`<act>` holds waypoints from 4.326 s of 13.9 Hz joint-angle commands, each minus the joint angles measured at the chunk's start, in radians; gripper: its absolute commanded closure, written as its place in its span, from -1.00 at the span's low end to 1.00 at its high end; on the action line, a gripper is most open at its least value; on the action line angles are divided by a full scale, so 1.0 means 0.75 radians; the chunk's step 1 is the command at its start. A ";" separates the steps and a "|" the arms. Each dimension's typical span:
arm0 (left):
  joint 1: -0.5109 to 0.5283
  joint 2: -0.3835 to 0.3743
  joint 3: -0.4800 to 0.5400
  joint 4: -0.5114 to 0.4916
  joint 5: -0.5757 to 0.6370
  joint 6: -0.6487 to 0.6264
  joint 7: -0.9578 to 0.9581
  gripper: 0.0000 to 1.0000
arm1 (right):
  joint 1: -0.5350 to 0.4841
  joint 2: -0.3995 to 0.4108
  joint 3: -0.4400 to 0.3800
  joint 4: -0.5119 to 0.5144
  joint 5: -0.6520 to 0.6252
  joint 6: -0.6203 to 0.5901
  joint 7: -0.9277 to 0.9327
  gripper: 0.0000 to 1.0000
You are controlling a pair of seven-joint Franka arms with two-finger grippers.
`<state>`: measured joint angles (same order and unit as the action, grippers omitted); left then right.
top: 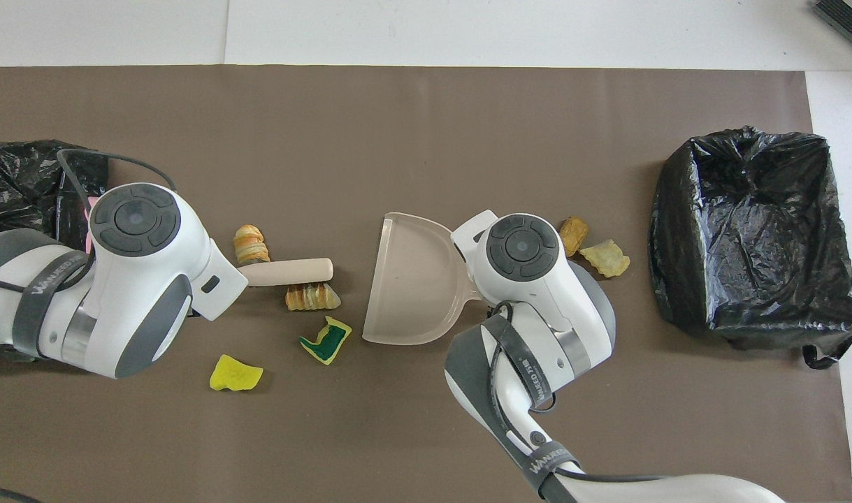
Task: Sweep and dump trash in bin
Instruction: 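Set the dustpan down with the right gripper while the left gripper positions the brush, then sweep the bread and sponge pieces toward the dustpan with the left gripper, then push the gathered trash into the dustpan with the brush in the left gripper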
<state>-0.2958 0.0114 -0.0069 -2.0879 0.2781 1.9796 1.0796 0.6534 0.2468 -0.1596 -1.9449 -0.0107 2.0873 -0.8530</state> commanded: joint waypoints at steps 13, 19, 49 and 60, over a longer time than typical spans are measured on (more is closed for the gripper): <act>0.331 -0.062 0.007 -0.173 -0.062 0.294 -0.835 1.00 | -0.006 -0.004 0.002 -0.008 -0.049 -0.001 -0.204 1.00; 0.223 -0.201 0.001 -0.366 -0.074 0.116 -1.110 1.00 | -0.006 -0.006 0.002 -0.008 -0.049 0.005 -0.198 1.00; -0.419 -0.291 -0.001 -0.480 -0.786 -0.040 -2.773 1.00 | -0.006 -0.006 0.002 -0.010 -0.049 0.011 -0.194 1.00; -0.585 -0.161 -0.001 -0.446 -0.851 0.375 -2.435 1.00 | -0.006 -0.006 0.002 -0.010 -0.049 0.011 -0.194 1.00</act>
<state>-0.6540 -0.1550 -0.0213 -2.4213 -0.3413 2.1781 -0.7813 0.6525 0.2468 -0.1606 -1.9449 -0.0259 2.0874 -0.9791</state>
